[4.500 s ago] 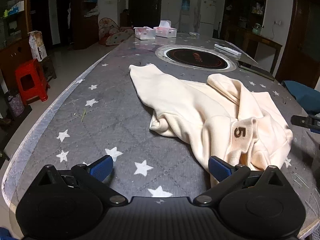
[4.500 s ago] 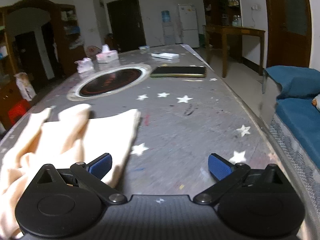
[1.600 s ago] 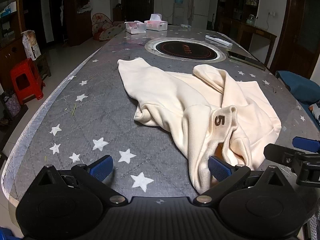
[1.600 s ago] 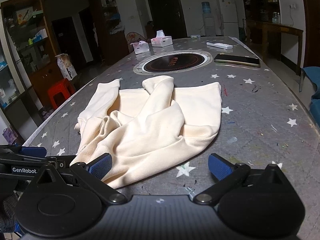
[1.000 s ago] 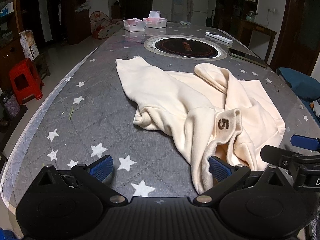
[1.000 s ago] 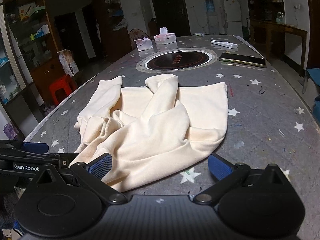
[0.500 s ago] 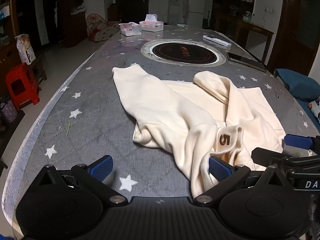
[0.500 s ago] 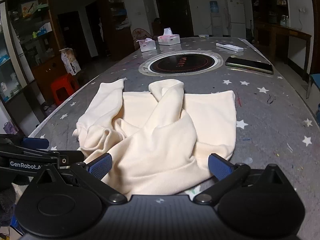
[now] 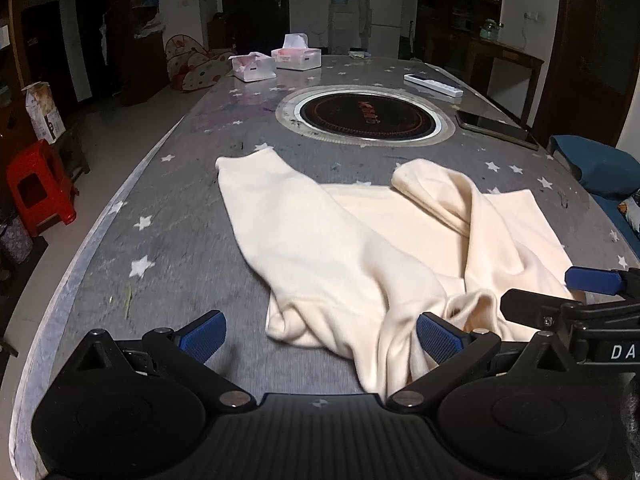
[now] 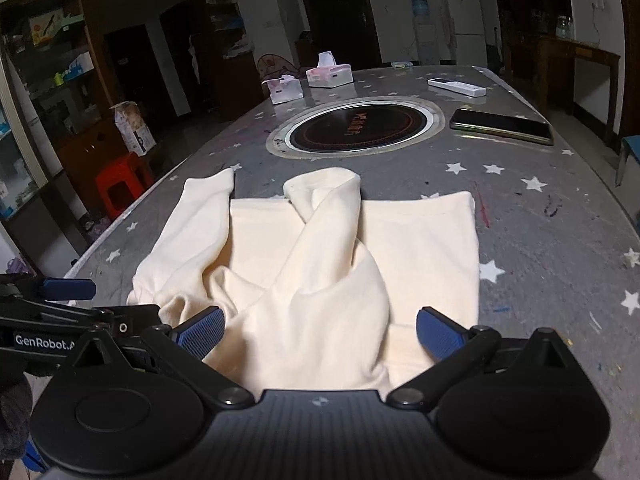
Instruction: Fold clothes
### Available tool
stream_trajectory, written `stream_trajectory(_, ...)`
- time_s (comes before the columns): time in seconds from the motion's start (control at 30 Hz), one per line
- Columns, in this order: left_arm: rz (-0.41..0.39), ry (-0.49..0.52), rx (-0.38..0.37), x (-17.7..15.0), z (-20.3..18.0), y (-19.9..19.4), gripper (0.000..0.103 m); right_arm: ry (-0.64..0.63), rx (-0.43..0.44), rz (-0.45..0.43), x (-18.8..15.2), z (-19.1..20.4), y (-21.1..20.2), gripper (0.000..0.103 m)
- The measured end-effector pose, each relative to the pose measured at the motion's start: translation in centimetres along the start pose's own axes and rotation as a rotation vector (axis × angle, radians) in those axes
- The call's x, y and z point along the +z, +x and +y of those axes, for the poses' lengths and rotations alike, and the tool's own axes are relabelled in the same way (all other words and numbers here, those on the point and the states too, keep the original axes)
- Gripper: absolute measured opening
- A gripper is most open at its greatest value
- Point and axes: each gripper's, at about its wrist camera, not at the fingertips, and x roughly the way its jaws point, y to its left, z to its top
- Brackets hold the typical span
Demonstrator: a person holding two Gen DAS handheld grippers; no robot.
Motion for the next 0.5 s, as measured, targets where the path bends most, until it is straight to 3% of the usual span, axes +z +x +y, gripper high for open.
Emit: stream_trajectory(0.5,0.008,0.03,0.042,2.7,0.8,3.0,0.103,0.03,-0.023,0.001,3.7,-1.1,2.5,0.097)
